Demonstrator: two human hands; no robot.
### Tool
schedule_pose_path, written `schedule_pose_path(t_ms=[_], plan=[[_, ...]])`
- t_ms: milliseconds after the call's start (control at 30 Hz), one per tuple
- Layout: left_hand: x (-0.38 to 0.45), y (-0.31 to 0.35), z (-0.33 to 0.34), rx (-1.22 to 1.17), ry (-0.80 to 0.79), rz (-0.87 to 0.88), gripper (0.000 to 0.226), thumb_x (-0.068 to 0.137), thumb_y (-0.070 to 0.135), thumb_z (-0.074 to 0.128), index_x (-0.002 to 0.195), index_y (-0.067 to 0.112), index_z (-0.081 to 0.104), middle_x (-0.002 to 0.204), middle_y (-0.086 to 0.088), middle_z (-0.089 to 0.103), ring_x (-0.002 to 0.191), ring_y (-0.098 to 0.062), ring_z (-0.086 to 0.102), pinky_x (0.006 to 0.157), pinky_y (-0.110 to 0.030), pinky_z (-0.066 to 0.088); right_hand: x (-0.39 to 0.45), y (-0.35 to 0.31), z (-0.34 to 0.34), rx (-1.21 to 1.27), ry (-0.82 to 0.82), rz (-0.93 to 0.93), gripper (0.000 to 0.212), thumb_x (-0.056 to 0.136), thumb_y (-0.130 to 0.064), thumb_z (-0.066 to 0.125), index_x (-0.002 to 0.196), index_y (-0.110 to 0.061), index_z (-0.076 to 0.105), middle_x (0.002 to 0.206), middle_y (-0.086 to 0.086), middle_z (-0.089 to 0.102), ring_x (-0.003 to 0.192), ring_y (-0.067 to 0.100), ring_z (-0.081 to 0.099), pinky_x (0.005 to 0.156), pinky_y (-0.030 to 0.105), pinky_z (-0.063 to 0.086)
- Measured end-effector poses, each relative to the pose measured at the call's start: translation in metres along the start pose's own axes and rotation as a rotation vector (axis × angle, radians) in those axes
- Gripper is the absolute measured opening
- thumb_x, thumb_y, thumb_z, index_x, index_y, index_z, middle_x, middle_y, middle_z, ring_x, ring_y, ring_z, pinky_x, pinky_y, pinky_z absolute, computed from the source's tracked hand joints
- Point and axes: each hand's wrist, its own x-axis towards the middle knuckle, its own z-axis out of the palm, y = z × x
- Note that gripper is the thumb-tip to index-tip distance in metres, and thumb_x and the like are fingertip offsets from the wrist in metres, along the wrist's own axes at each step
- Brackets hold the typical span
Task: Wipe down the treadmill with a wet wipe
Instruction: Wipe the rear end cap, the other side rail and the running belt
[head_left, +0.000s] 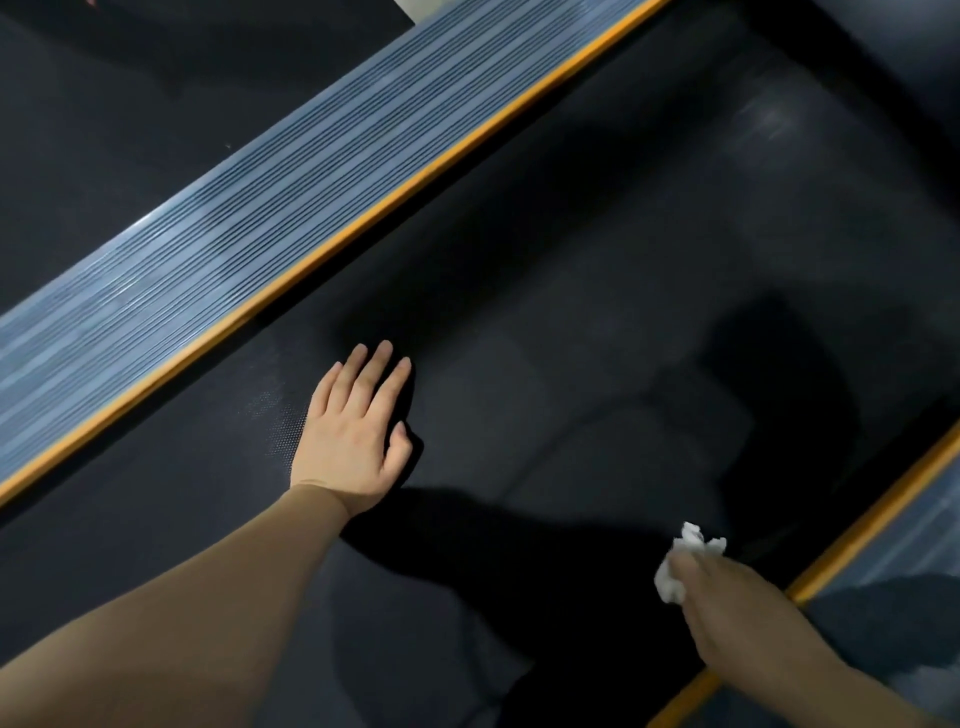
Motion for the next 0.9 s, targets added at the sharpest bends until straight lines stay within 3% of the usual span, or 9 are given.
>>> schedule_pose_path(t_ms=[33, 133, 233, 433, 500, 567, 667, 800, 900], plan=[[0.000, 0.000, 0.000, 0.000, -0.003, 0.001, 0.066, 0.089, 0.035, 0.041, 0.150, 0.012, 0.040, 0.158, -0.013, 0.034, 0.149, -0.033, 0.024, 0.123, -0.046, 0.016, 0.019, -0.009, -0.008, 0.051, 0.080, -0.071, 0.026, 0.076, -0.012, 0.070, 0.082, -0.025, 0.048, 0.073, -0.007, 0.056, 0.058, 0.006, 0.052, 0.061, 0.016, 0.045], [0.000, -0.001, 0.000, 0.012, -0.009, 0.004, 0.066, 0.089, 0.036, 0.041, 0.151, 0.013, 0.038, 0.159, -0.012, 0.032, 0.150, -0.033, 0.022, 0.123, -0.046, 0.014, 0.103, -0.052, -0.045, 0.062, 0.214, -0.180, 0.014, 0.086, -0.015, 0.043, 0.079, -0.020, 0.054, 0.078, 0.000, 0.051, 0.069, 0.024, 0.057, 0.072, 0.034, 0.049], [0.000, -0.002, 0.000, 0.016, -0.015, 0.003, 0.067, 0.089, 0.036, 0.040, 0.152, 0.014, 0.037, 0.159, -0.012, 0.032, 0.150, -0.032, 0.022, 0.123, -0.045, 0.013, 0.207, -0.107, -0.089, 0.123, 0.309, -0.222, 0.016, 0.084, -0.001, 0.047, 0.090, -0.013, 0.056, 0.088, 0.006, 0.056, 0.080, 0.030, 0.056, 0.081, 0.037, 0.043], [0.001, -0.001, -0.001, 0.011, -0.010, -0.002, 0.067, 0.088, 0.035, 0.041, 0.151, 0.013, 0.038, 0.158, -0.013, 0.034, 0.149, -0.033, 0.024, 0.123, -0.044, 0.013, 0.318, -0.170, -0.154, 0.133, 0.369, -0.020, 0.035, 0.093, -0.013, 0.055, 0.127, -0.011, 0.046, 0.128, 0.011, 0.052, 0.113, 0.025, 0.054, 0.088, 0.031, 0.045], [0.000, -0.002, -0.002, 0.001, -0.017, -0.005, 0.067, 0.088, 0.035, 0.042, 0.151, 0.013, 0.038, 0.158, -0.012, 0.033, 0.149, -0.033, 0.023, 0.123, -0.044, 0.012, 0.293, -0.154, -0.134, 0.102, 0.384, -0.096, 0.032, 0.092, -0.011, 0.046, 0.124, -0.008, 0.051, 0.127, 0.015, 0.051, 0.114, 0.031, 0.052, 0.090, 0.037, 0.044], [0.000, -0.001, -0.002, 0.003, -0.027, -0.012, 0.067, 0.088, 0.035, 0.041, 0.152, 0.014, 0.037, 0.159, -0.011, 0.032, 0.149, -0.032, 0.022, 0.123, -0.043, 0.012, 0.243, -0.126, -0.106, 0.114, 0.392, -0.152, 0.031, 0.086, -0.008, 0.037, 0.109, -0.007, 0.058, 0.115, 0.016, 0.056, 0.099, 0.035, 0.056, 0.081, 0.042, 0.043], [0.000, 0.000, -0.003, -0.005, -0.024, -0.015, 0.067, 0.089, 0.036, 0.041, 0.152, 0.015, 0.037, 0.159, -0.011, 0.031, 0.150, -0.032, 0.022, 0.123, -0.044, 0.013, 0.139, -0.078, -0.056, 0.057, 0.367, -0.125, 0.024, 0.075, -0.006, 0.053, 0.098, -0.013, 0.058, 0.105, 0.011, 0.063, 0.078, 0.031, 0.060, 0.072, 0.037, 0.044], [-0.001, -0.001, -0.001, -0.004, -0.009, -0.009, 0.067, 0.088, 0.036, 0.041, 0.151, 0.014, 0.037, 0.159, -0.011, 0.031, 0.150, -0.031, 0.022, 0.123, -0.044, 0.013, 0.007, -0.020, 0.014, 0.069, 0.034, -0.090, 0.029, 0.085, -0.014, 0.051, 0.112, -0.022, 0.054, 0.107, 0.000, 0.063, 0.084, 0.018, 0.063, 0.075, 0.029, 0.051], [-0.001, -0.002, 0.001, -0.005, 0.004, -0.005, 0.067, 0.089, 0.036, 0.041, 0.151, 0.014, 0.037, 0.159, -0.011, 0.032, 0.150, -0.032, 0.022, 0.123, -0.045, 0.013, -0.014, -0.002, 0.032, -0.004, -0.022, -0.159, 0.026, 0.092, -0.015, 0.051, 0.117, -0.023, 0.054, 0.109, -0.002, 0.059, 0.097, 0.016, 0.061, 0.085, 0.030, 0.052]])
